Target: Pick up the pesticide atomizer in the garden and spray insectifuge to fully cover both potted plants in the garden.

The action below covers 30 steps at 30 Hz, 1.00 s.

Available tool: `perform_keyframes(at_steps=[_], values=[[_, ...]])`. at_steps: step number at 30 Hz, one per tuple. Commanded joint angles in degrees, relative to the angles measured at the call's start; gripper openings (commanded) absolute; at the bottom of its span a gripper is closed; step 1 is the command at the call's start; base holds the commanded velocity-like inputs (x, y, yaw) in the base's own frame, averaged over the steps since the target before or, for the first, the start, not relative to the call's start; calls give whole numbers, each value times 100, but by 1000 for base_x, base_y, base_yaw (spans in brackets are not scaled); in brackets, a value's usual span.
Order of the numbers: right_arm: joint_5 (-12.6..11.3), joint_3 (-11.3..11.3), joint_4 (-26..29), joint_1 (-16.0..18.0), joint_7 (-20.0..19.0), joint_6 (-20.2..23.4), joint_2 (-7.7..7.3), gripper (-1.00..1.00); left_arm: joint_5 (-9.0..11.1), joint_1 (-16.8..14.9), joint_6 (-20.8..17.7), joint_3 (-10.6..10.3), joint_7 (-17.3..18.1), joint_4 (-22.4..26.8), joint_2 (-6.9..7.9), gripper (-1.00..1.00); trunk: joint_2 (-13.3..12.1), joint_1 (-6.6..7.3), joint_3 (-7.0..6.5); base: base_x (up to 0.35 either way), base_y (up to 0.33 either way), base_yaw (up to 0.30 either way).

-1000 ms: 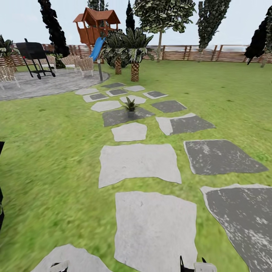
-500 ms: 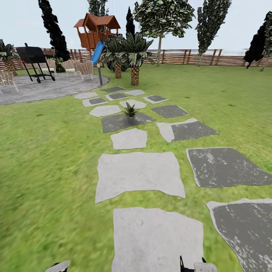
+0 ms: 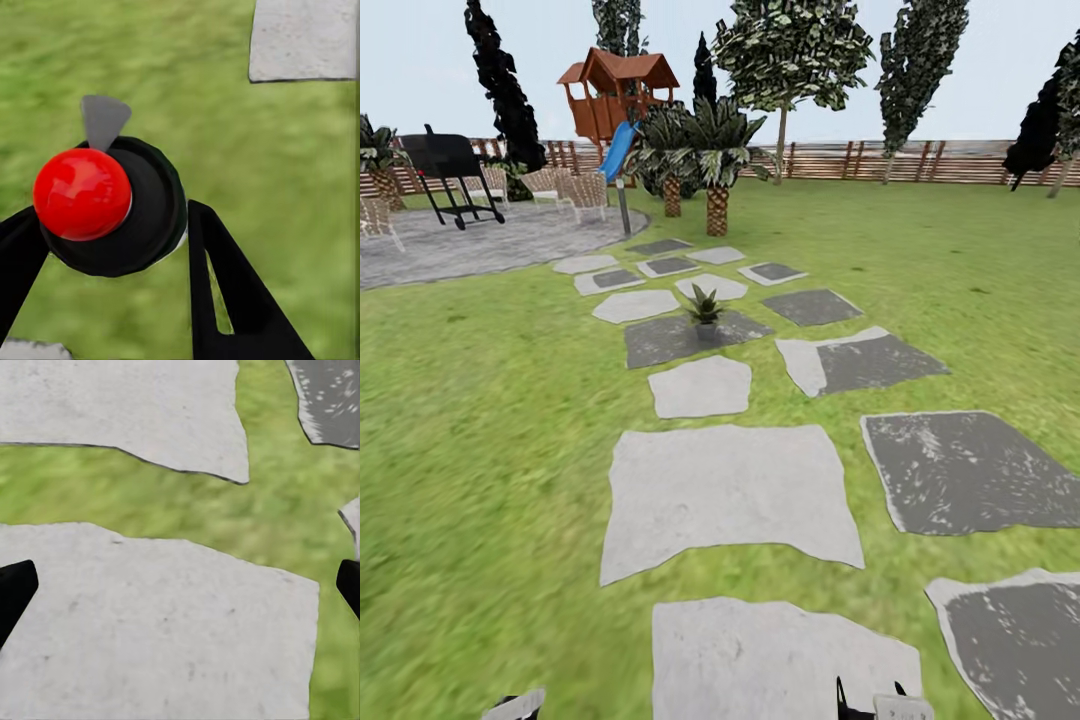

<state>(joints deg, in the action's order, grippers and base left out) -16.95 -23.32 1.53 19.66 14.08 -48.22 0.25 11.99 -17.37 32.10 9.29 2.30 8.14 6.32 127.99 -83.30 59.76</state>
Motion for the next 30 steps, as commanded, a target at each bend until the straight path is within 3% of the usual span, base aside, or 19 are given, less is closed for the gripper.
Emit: perform_keyframes(at_steps=[1, 30], values=[[-36, -50, -3, 3, 24, -12, 1, 100, 41, -3, 15, 2, 28, -5, 0, -100, 1, -3, -1, 339, 0, 0], [-35, -50, -3, 3, 24, -12, 1, 100, 41, -3, 15, 2, 25, -5, 0, -100, 1, -3, -37, 339, 0, 0]])
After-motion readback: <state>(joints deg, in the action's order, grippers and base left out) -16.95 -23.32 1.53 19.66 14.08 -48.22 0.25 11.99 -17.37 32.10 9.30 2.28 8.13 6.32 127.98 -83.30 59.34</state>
